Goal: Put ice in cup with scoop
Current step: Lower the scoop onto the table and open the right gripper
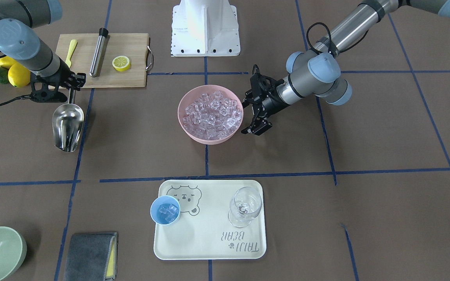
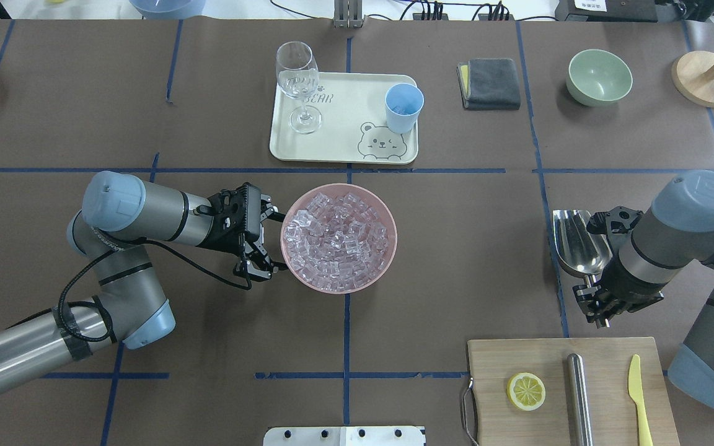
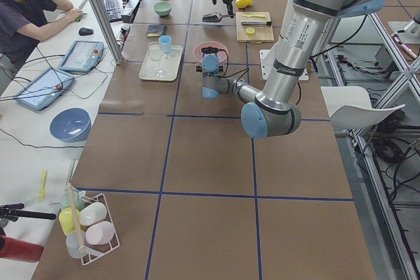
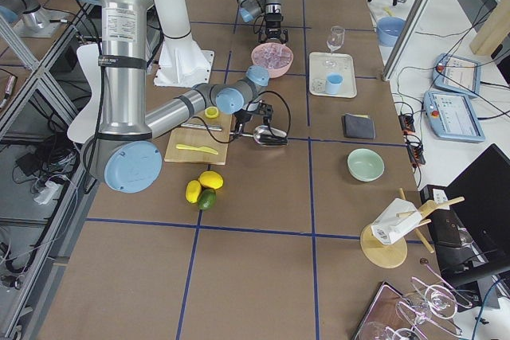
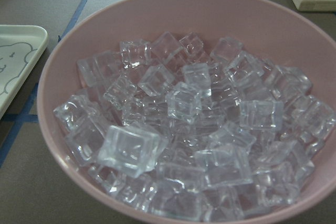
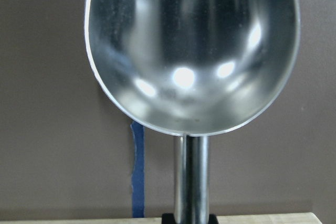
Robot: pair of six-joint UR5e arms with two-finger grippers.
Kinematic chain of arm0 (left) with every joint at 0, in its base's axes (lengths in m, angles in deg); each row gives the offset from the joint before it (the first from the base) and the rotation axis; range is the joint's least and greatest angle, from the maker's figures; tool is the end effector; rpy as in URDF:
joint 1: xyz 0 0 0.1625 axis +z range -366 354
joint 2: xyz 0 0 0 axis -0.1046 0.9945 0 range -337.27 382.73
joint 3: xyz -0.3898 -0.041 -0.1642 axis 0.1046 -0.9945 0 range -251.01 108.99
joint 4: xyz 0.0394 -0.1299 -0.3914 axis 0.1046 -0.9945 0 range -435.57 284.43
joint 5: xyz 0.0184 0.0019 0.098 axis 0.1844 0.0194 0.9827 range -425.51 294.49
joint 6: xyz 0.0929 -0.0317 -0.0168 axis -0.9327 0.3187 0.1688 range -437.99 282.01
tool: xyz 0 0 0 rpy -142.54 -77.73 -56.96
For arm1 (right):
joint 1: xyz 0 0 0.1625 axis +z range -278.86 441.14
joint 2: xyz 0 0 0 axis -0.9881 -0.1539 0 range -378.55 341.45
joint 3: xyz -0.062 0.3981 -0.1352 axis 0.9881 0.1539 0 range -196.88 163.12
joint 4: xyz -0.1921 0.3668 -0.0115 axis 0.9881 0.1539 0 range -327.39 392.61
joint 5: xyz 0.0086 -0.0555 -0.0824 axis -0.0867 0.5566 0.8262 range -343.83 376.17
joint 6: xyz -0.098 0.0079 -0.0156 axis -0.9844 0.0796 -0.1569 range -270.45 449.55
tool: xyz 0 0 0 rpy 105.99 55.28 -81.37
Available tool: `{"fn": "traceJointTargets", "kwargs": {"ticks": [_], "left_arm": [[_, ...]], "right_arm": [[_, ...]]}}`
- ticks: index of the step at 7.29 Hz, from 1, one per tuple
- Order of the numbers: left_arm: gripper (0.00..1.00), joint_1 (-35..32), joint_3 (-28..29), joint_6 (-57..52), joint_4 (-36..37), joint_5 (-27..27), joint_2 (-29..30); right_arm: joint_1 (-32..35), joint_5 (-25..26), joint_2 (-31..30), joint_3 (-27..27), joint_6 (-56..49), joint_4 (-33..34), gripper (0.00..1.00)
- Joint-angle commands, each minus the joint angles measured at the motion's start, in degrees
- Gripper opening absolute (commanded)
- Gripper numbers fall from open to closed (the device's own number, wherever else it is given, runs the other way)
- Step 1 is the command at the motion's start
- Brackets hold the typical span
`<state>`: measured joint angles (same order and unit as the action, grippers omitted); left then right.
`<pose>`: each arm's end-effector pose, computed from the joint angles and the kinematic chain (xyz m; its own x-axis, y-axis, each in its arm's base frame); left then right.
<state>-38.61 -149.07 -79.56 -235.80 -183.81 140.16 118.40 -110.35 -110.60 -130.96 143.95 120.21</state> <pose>0.5168 -0.4329 0.3420 0.0744 0.9972 -0.0081 -0.0650 0.0130 0.9978 -0.3309 -0.3449 0.4717 0.7583 -0.0110 0.6518 0.1856 0.9621 -0.1998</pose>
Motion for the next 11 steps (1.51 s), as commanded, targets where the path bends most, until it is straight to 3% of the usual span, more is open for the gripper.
{"fn": "traceJointTargets", "kwargs": {"ticks": [1, 5, 7, 10, 11], "left_arm": [[1.0, 0.0, 0.0, 0.0, 0.0, 0.0, 0.0], [1.0, 0.0, 0.0, 0.0, 0.0, 0.0, 0.0], [1.0, 0.0, 0.0, 0.1, 0.0, 0.0, 0.0], [1.0, 0.0, 0.0, 0.0, 0.0, 0.0, -0.1], [1.0, -0.4, 0.0, -0.1, 0.0, 0.0, -0.3]], "right_arm": [[-0.5, 0.2, 0.2, 0.5, 0.0, -0.1, 0.0], [-0.5, 0.3, 0.3, 1.1, 0.0, -0.1, 0.04], [-0.6, 1.7, 0.6, 1.1, 0.8, -0.1, 0.99], [0.6, 4.0, 5.5, 0.6, 2.5, -0.1, 1.0], [4.4, 6.9, 6.5, 0.3, 2.2, -0.1, 1.0]]}}
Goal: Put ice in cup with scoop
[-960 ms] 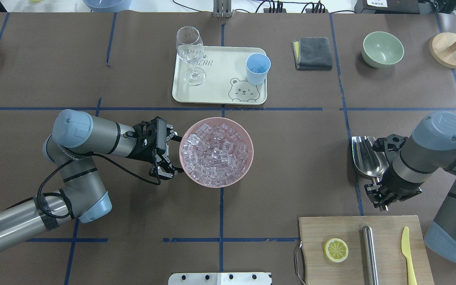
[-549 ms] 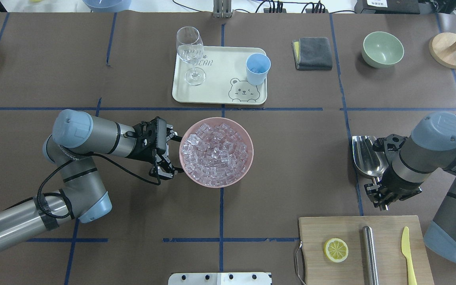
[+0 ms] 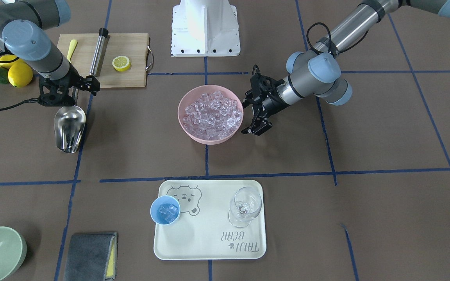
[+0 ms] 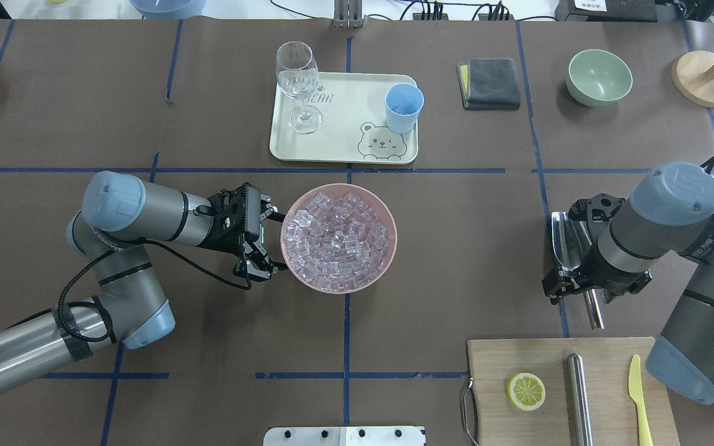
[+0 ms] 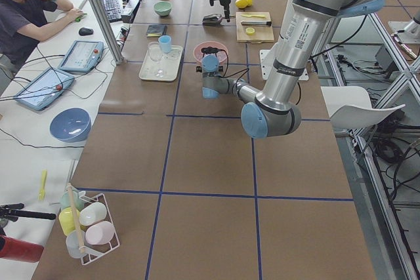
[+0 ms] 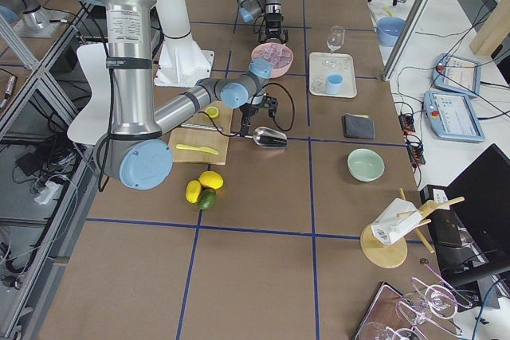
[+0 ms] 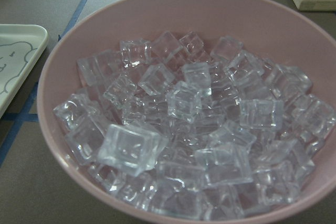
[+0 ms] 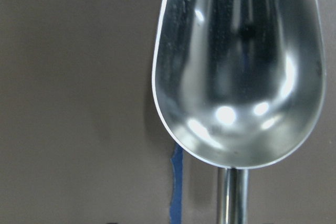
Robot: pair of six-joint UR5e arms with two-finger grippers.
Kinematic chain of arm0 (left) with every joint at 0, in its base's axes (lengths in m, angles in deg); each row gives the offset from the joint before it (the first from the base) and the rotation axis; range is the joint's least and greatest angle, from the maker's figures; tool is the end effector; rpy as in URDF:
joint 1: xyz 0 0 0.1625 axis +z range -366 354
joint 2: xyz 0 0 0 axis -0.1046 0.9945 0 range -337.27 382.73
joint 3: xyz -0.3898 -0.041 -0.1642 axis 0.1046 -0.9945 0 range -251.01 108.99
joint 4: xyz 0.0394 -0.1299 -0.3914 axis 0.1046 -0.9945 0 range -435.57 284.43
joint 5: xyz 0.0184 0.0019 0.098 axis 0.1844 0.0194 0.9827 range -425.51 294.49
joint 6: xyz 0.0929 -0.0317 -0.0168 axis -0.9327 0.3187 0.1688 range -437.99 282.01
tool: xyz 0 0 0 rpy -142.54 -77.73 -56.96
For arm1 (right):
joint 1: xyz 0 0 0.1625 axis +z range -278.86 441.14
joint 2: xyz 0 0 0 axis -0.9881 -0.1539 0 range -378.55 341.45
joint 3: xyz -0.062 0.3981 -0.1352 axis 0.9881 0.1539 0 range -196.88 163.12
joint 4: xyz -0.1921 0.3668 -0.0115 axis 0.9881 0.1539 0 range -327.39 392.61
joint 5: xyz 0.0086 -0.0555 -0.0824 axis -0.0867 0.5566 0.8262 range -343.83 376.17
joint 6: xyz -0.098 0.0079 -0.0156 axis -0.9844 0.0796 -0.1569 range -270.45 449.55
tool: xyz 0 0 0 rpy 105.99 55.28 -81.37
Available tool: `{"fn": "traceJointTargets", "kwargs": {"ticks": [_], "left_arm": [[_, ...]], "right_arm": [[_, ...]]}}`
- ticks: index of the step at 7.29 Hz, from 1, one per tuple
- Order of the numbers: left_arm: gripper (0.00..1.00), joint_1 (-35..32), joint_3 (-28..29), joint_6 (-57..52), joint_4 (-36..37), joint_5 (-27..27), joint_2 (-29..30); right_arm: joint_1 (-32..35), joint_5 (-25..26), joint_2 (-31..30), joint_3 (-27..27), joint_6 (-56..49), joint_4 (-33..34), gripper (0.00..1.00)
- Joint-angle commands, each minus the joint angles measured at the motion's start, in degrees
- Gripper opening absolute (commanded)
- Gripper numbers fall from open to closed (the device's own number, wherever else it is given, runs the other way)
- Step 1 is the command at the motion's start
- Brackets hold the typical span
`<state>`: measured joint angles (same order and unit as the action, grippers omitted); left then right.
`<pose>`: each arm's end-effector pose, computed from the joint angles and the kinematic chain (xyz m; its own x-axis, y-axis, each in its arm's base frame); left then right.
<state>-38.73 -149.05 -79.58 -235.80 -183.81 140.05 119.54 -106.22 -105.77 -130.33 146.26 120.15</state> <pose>0.5157 -0.4338 0.3435 0.0765 0.9970 -0.0089 -0.0669 0.0140 0.9977 -0.3423 -0.3734 0.4395 0.7519 0.0045 0.6593 0.1075 0.9858 -0.1293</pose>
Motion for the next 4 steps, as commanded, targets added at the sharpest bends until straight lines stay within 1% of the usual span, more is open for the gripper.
{"fn": "traceJointTargets", "kwargs": {"ticks": [1, 2, 3, 4], "left_arm": [[1.0, -0.7, -0.1, 0.0, 0.0, 0.0, -0.2], [1.0, -1.1, -0.1, 0.2, 0.0, 0.0, -0.3], [1.0, -1.6, -0.3, 0.3, 0.0, -0.1, -0.6], [1.0, -2.4, -0.4, 0.2, 0.1, -0.2, -0.7]], "right_arm": [[7.4, 3.7, 1.7, -0.6, -1.4, 0.1, 1.0], [12.0, 3.0, 1.6, -0.1, -8.7, 0.6, 1.0], [16.2, 2.8, 1.3, 0.5, -18.3, 1.3, 1.0], [20.0, 2.8, 1.3, 2.4, -25.3, 2.5, 1.0]]}}
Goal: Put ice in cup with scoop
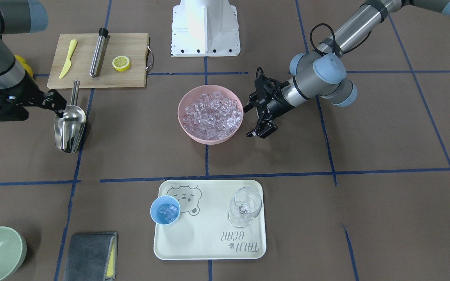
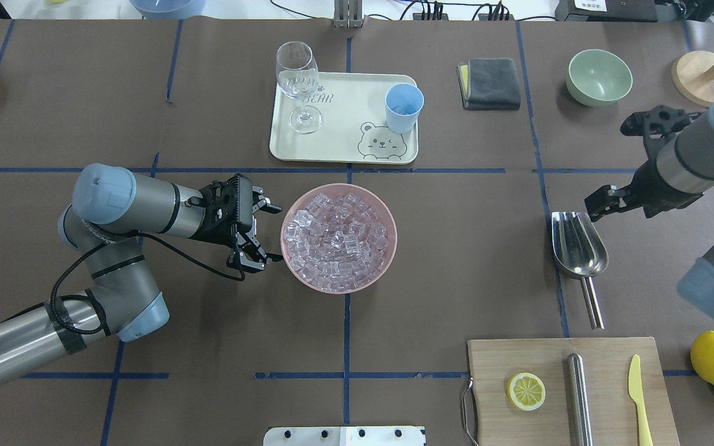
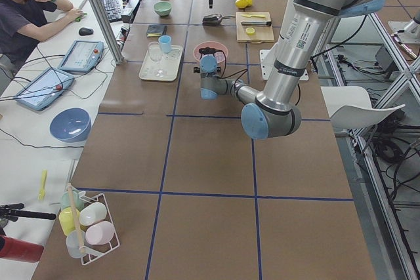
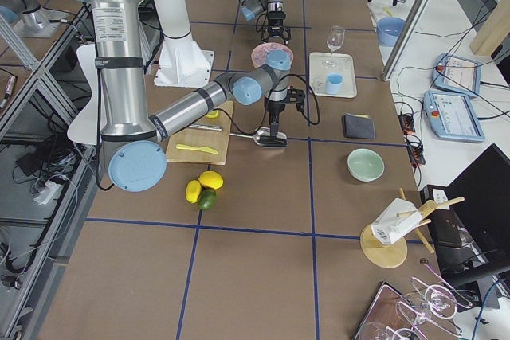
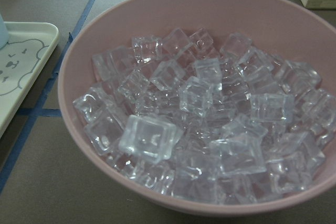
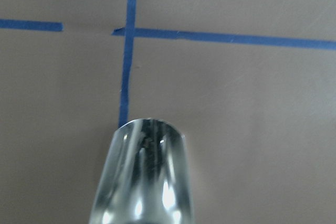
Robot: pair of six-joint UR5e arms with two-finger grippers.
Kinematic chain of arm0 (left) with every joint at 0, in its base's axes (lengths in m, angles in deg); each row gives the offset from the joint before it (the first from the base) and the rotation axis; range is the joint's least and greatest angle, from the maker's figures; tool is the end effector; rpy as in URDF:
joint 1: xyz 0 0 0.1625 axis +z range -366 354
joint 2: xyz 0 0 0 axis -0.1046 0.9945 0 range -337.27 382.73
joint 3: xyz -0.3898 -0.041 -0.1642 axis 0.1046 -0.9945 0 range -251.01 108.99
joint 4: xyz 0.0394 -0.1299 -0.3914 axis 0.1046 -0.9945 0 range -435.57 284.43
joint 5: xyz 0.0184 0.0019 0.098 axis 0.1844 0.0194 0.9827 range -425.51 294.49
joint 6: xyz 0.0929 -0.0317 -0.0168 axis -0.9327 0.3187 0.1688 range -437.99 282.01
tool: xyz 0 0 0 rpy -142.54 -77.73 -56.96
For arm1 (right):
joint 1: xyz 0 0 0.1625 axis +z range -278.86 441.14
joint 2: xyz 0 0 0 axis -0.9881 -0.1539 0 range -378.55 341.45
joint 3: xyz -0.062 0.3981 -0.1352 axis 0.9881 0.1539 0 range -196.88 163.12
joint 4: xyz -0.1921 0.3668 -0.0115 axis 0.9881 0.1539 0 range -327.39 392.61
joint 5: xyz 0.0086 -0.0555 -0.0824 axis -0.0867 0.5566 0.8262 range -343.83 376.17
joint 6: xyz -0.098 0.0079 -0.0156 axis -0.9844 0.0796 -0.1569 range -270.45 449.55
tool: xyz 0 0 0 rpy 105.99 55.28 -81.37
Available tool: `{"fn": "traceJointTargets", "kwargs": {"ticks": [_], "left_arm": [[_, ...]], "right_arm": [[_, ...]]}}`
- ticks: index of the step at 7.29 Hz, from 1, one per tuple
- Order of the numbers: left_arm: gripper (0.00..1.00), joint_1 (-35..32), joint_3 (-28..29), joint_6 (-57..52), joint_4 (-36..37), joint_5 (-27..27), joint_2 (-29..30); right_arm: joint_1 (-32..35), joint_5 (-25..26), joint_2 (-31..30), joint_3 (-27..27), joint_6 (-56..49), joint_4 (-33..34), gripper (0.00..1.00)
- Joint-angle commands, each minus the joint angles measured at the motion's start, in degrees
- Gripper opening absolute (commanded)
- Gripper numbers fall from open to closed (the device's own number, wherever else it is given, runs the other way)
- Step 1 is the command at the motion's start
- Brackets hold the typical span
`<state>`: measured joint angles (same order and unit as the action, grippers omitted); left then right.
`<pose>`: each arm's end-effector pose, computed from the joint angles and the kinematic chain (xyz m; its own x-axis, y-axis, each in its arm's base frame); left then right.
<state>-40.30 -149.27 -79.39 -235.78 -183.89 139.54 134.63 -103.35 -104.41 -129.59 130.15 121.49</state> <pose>0.5017 -0.4463 0.3476 0.1026 0.9946 -0.0149 -0.0705 0.0222 0.9973 -0.2352 -0.4595 0.4389 0.7685 -0.0723 0.6357 0.0334 0.9968 0.0729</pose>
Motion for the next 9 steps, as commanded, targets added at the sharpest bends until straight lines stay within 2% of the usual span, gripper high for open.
{"fn": "traceJointTargets", "kwargs": {"ticks": [1, 3, 4, 5, 6, 8, 9], "left_arm": [[1.0, -2.0, 0.0, -0.1, 0.4, -0.5, -0.3], [1.0, -4.6, -0.1, -0.3, 1.1, -0.8, -1.1], [1.0, -6.9, -0.1, -0.3, 1.9, -3.1, -1.2], [1.0, -11.3, -0.1, -0.7, 4.0, -8.9, -1.8], [1.0, -15.8, -0.1, -0.8, 4.3, -11.0, -2.0], [1.0, -23.1, -0.1, -1.2, 6.9, -11.0, -5.3], [1.0, -26.3, -0.3, -1.6, 14.7, -11.3, -5.5]], "right_arm": [[9.6, -1.1, -0.1, 4.3, -17.3, 1.4, 1.0], [21.7, -8.0, -3.2, 6.4, -35.1, 3.7, 1.0], [26.4, -8.4, -5.2, 6.5, -43.0, 6.1, 1.0], [29.3, -8.4, -7.6, 6.6, -49.4, 7.0, 1.0], [31.0, -8.4, -9.3, 6.5, -50.4, 6.9, 1.0], [33.0, -8.6, -11.5, 6.6, -50.5, 6.7, 1.0], [33.7, -8.6, -11.8, 6.7, -50.5, 6.7, 1.0]]}}
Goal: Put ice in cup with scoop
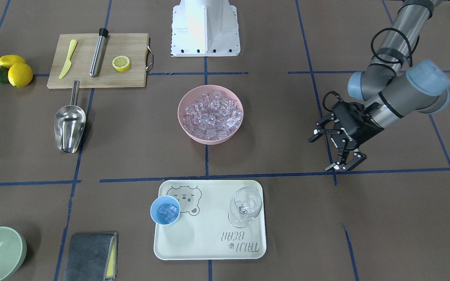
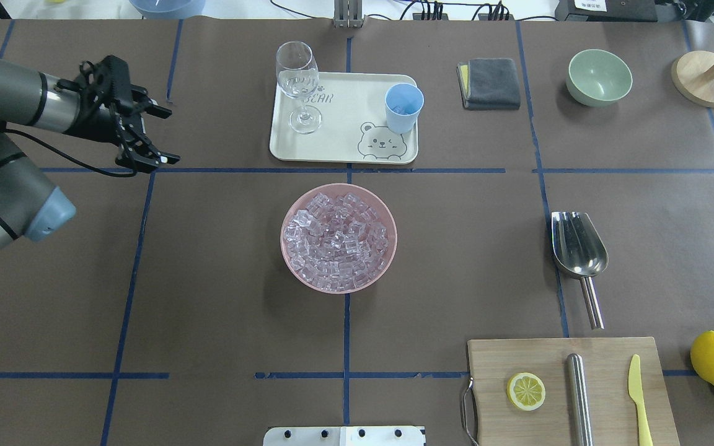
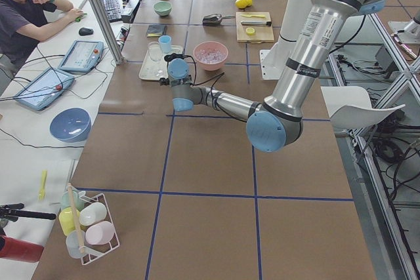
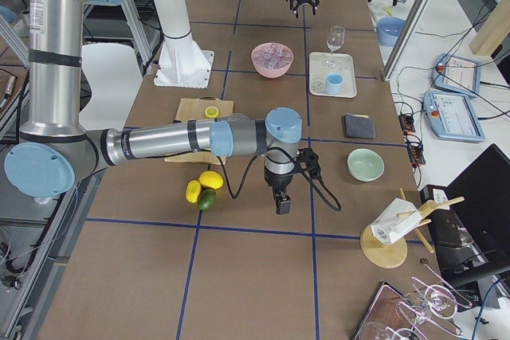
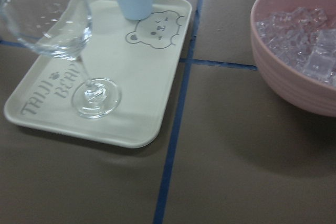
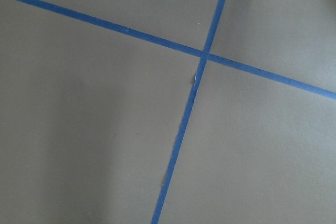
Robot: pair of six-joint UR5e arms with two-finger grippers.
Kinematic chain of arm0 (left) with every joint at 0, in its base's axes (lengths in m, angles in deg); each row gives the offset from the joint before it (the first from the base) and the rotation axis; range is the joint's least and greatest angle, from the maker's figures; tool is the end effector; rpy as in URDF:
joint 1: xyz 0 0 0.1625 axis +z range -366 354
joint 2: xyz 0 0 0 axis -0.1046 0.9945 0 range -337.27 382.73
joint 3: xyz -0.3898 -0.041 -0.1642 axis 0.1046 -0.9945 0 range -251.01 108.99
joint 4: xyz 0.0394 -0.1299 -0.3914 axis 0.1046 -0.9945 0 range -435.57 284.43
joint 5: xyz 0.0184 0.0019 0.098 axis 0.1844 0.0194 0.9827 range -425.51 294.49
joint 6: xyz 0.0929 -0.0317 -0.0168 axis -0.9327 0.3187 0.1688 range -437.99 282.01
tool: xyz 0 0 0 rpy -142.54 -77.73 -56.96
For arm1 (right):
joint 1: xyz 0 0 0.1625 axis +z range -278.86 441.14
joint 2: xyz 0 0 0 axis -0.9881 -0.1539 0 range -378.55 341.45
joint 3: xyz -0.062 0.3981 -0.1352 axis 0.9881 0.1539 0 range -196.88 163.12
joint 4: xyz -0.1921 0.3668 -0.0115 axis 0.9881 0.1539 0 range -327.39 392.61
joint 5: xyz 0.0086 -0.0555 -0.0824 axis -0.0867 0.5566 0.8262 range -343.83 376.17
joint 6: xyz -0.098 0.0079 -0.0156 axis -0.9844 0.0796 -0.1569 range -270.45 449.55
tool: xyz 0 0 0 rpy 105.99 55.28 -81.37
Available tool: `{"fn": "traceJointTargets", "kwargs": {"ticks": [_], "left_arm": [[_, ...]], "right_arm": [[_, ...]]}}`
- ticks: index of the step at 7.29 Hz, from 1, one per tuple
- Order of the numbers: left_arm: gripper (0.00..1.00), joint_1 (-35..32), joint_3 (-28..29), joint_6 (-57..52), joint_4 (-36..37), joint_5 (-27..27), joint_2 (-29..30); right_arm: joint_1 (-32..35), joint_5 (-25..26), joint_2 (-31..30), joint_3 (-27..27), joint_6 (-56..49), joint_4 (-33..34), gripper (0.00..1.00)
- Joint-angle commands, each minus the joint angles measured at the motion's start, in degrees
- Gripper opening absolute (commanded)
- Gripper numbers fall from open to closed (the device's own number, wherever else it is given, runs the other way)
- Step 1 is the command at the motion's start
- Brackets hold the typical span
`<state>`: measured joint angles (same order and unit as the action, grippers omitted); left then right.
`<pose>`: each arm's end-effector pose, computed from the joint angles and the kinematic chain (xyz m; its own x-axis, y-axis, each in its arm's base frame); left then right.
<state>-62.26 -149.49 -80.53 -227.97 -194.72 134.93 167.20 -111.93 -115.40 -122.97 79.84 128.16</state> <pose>0.3019 -0.5787 0.4103 0.3008 0.9431 -0.1415 -0.1752 0.2005 0.9639 0.0415 -0.4448 0.5932 0.7595 -0.2604 0.5961 0.1996 0.9655 0.1674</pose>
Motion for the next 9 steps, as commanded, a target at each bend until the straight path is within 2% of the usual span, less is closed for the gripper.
{"fn": "traceJointTargets", "kwargs": {"ticks": [1, 2, 3, 4, 5, 6, 7, 9], "left_arm": [[1.0, -8.5, -0.2, -0.5, 13.3, -0.3, -1.3], [1.0, -12.4, -0.8, -0.6, 19.4, -0.6, -1.5], [1.0, -17.6, -4.3, -0.6, 27.4, -0.6, -5.1], [1.0, -22.5, -4.7, -0.6, 33.0, -2.3, -5.4], [1.0, -26.7, -4.6, -0.5, 42.0, -4.7, -5.3], [1.0, -30.2, -4.6, -0.5, 52.8, -4.7, -4.5], [1.0, -32.0, -4.7, -0.5, 55.9, -4.6, -5.0], [1.0, -31.5, -4.6, -1.1, 59.7, -3.9, -6.3]], "right_arm": [[1.6, -0.1, -1.3, 0.1, -0.1, 0.1, 1.0], [2.0, -2.3, -2.2, 0.3, -0.1, 0.1, 1.0], [2.5, -2.8, -2.7, 0.3, -0.2, 0.1, 1.0], [2.8, -2.7, -2.9, 0.3, -0.2, 0.1, 1.0], [3.1, -2.8, -2.9, 0.8, -0.1, 0.1, 1.0], [3.1, -2.8, -3.0, 1.1, 0.1, 0.1, 1.0], [3.1, -3.3, -3.1, 1.3, 0.1, 0.1, 1.0], [3.1, -3.9, -3.2, 1.3, 0.1, 0.1, 1.0]]}}
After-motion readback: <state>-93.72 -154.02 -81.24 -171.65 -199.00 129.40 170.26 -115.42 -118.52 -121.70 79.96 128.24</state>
